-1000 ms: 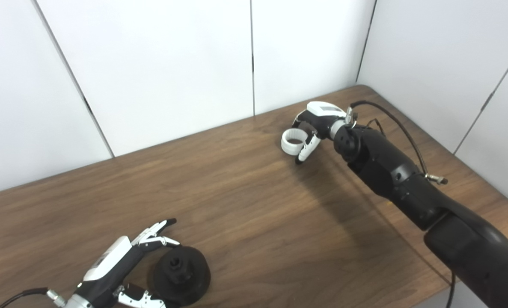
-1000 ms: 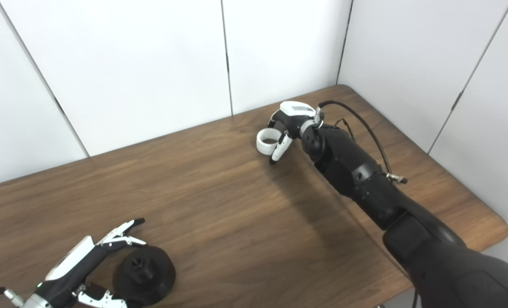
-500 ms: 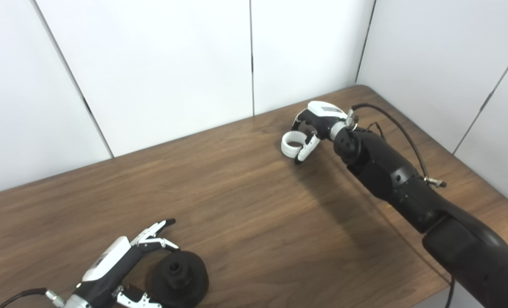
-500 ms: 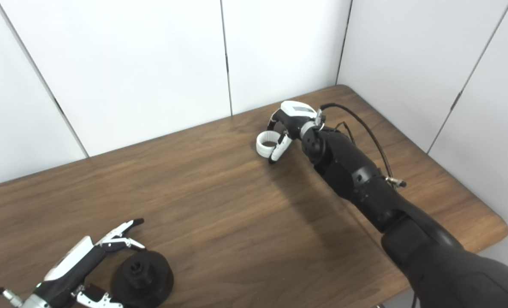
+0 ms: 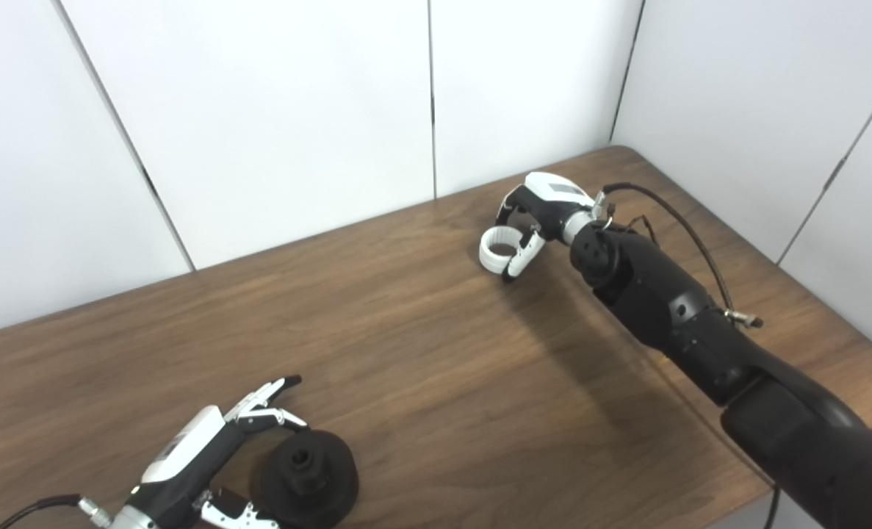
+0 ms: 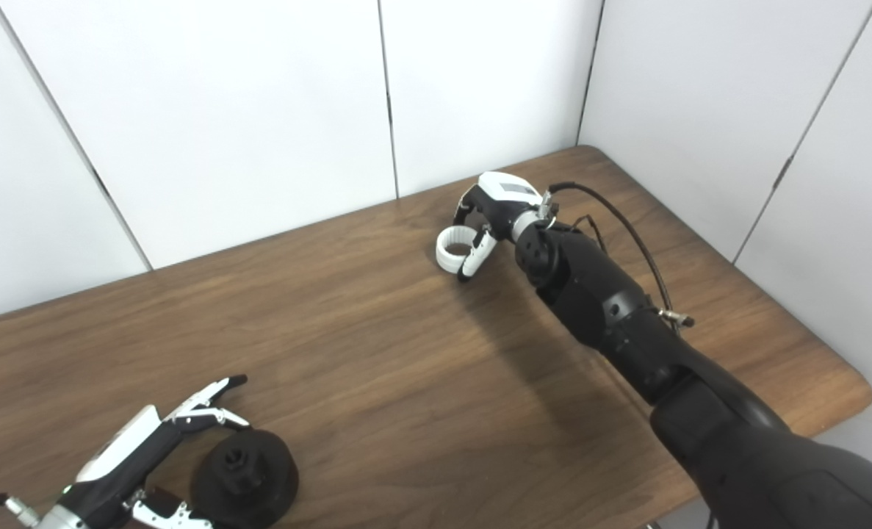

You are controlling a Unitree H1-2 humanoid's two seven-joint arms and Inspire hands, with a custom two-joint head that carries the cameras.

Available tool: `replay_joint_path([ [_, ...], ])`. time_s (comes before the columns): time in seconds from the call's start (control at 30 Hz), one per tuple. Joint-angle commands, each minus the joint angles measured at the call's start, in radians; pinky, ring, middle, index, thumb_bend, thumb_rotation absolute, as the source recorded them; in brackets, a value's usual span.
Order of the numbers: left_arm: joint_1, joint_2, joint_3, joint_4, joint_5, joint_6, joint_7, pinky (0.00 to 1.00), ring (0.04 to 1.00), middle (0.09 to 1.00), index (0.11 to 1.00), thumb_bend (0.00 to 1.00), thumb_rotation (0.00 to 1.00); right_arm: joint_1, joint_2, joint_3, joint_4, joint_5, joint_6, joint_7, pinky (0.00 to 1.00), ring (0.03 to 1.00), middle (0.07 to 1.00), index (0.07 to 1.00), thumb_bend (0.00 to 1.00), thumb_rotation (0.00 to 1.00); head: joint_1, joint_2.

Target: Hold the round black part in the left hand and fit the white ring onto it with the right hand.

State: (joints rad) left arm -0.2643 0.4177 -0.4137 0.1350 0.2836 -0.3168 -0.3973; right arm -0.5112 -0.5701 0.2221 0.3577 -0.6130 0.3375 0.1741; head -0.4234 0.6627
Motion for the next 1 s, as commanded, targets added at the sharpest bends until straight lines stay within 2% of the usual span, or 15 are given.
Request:
replay_joint_path([
  [0.0, 0.023, 0.02, -0.022, 0.011, 0.027, 0.059, -0.061, 0.96, 1.0, 0.993, 0.486, 0.52, 0.06, -0.022, -0.013, -0.001, -0.031, 0.007, -0.042, -0.005, 0.81, 0.836, 0.803, 0.484, 0.52, 0.13, 0.006, 0.002],
  [0.13, 0.022, 0.017, -0.024, 0.01, 0.03, 0.07, -0.061, 0.98, 1.0, 0.994, 0.486, 0.52, 0.07, -0.007, -0.022, 0.0, -0.087, 0.006, -0.038, 0.014, 0.83, 0.854, 0.805, 0.485, 0.52, 0.13, 0.021, 0.008],
  [0.37, 0.021, 0.011, -0.032, 0.006, 0.046, 0.08, -0.056, 0.95, 1.0, 0.994, 0.486, 0.52, 0.07, 0.024, -0.033, -0.007, -0.183, 0.023, -0.065, 0.046, 0.85, 0.853, 0.806, 0.484, 0.52, 0.13, 0.05, 0.02],
  [0.53, 0.02, 0.004, -0.035, -0.007, 0.05, 0.097, -0.06, 0.97, 1.0, 0.994, 0.486, 0.52, 0.07, 0.05, -0.036, -0.018, -0.256, 0.041, -0.08, 0.066, 0.84, 0.848, 0.802, 0.484, 0.52, 0.14, 0.083, 0.028],
  [0.8, 0.015, -0.015, -0.039, 0.001, 0.073, 0.086, -0.041, 0.95, 1.0, 0.99, 0.486, 0.52, 0.07, 0.083, -0.036, -0.038, -0.385, 0.073, -0.093, 0.114, 0.83, 0.846, 0.801, 0.483, 0.52, 0.14, 0.137, 0.045],
  [0.97, 0.013, -0.028, -0.04, 0.001, 0.087, 0.093, -0.036, 0.95, 1.0, 0.996, 0.486, 0.52, 0.07, 0.101, -0.026, -0.045, -0.458, 0.097, -0.091, 0.15, 0.77, 0.844, 0.804, 0.483, 0.52, 0.14, 0.18, 0.056],
])
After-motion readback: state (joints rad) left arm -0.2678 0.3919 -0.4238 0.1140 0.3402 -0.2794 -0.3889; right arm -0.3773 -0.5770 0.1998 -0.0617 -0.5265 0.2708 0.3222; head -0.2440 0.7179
